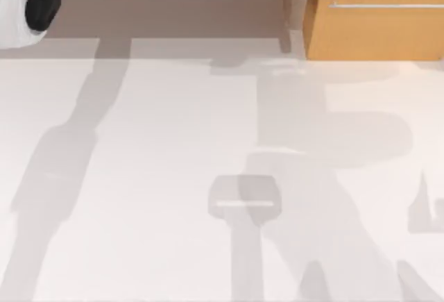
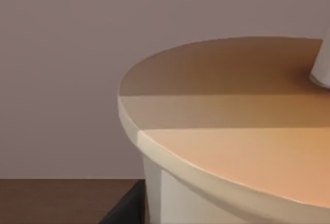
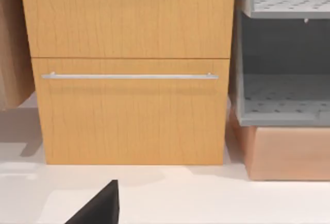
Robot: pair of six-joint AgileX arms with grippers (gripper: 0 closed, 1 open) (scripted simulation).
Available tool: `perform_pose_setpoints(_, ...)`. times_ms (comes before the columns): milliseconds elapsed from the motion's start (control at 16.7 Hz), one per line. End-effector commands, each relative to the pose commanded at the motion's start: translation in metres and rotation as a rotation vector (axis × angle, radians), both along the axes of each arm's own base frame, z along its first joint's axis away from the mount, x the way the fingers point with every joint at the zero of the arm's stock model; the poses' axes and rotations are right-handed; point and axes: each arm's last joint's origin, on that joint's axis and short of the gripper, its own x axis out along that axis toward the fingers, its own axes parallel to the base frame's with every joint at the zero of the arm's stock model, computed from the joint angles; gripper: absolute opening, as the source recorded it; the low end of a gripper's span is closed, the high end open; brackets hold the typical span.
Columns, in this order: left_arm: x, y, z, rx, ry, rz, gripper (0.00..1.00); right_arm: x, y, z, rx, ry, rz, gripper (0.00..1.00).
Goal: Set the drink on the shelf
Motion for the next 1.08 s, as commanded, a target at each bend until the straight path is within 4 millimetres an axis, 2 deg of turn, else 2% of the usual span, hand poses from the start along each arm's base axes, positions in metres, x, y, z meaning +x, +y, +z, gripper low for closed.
perform_pose_setpoints(180, 0.0, 0.0, 0.0, 0.0, 0.0, 0.0, 0.0, 0.0, 0.0, 0.0, 0.0, 0.0, 0.0, 1.0)
perform_pose_setpoints(960, 0.0, 0.0, 0.0, 0.0, 0.0, 0.0, 0.98, 0.0, 0.0, 0.0, 0.0, 0.0, 0.0, 1.0)
perform_pose_setpoints(1080, 0.0, 0.0, 0.0, 0.0, 0.0, 0.0, 1.0, 0.0, 0.0, 0.0, 0.0, 0.0, 0.0, 1.0)
